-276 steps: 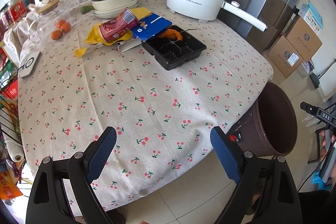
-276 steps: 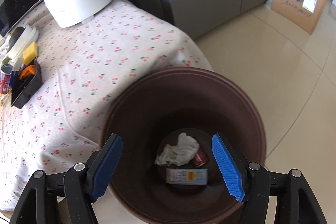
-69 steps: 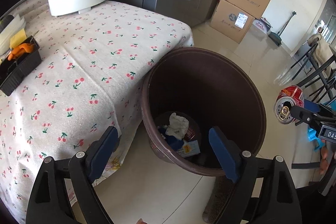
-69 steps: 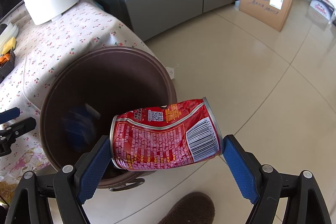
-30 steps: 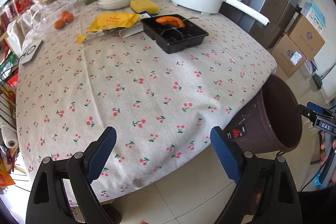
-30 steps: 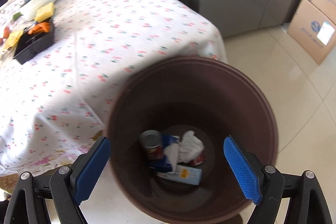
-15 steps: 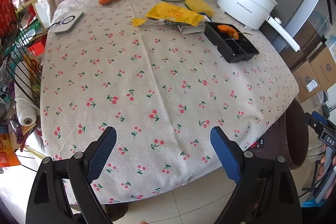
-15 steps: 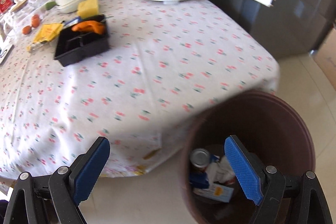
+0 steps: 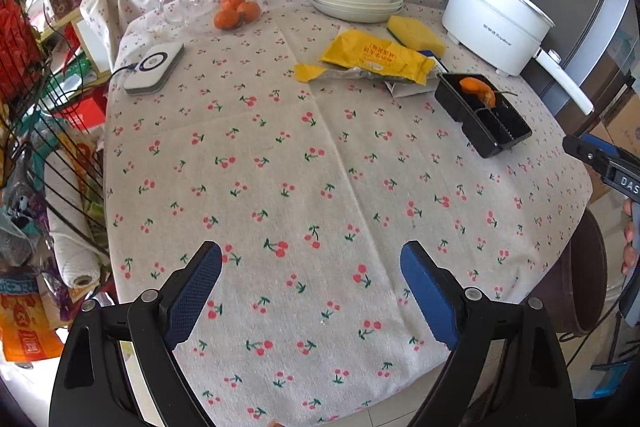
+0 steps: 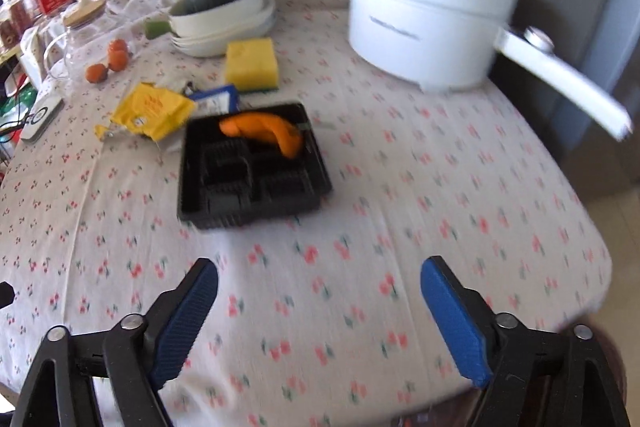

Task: Collect trash
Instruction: 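Grasp the orange peel in the black tray with the right gripper and lift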

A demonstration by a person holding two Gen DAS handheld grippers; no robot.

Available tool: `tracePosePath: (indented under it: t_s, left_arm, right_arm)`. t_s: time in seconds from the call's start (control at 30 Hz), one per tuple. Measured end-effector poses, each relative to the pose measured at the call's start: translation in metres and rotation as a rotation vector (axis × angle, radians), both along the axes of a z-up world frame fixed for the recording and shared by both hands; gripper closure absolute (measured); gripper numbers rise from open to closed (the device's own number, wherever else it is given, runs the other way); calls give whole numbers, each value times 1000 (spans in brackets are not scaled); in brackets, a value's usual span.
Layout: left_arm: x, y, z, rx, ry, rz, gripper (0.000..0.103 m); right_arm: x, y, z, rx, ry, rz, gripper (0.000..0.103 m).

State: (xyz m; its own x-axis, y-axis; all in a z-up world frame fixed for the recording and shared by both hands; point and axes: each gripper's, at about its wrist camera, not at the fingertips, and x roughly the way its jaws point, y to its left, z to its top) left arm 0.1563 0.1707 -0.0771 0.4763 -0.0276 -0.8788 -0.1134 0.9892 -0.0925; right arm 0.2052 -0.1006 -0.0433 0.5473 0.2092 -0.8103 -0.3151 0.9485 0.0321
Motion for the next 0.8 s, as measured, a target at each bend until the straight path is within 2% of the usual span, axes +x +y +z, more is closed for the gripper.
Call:
tracePosePath:
  t_s: [0.1, 0.3, 0.63, 0.8]
  left_arm:
    - [21, 10, 2, -14, -18, 24, 10]
    - [52, 20, -12, -41, -31, 45, 10]
    - [71, 17, -39, -54, 15, 42, 10]
    - [74, 9, -42, -47, 23, 27, 10]
  right_arm:
    - [29, 11, -4, -4, -1, 42, 37]
    - [77, 27, -13, 18, -14, 123, 52]
    - [113, 57, -43, -37, 10, 319, 62]
    - [119, 60, -59, -34, 33, 345, 65]
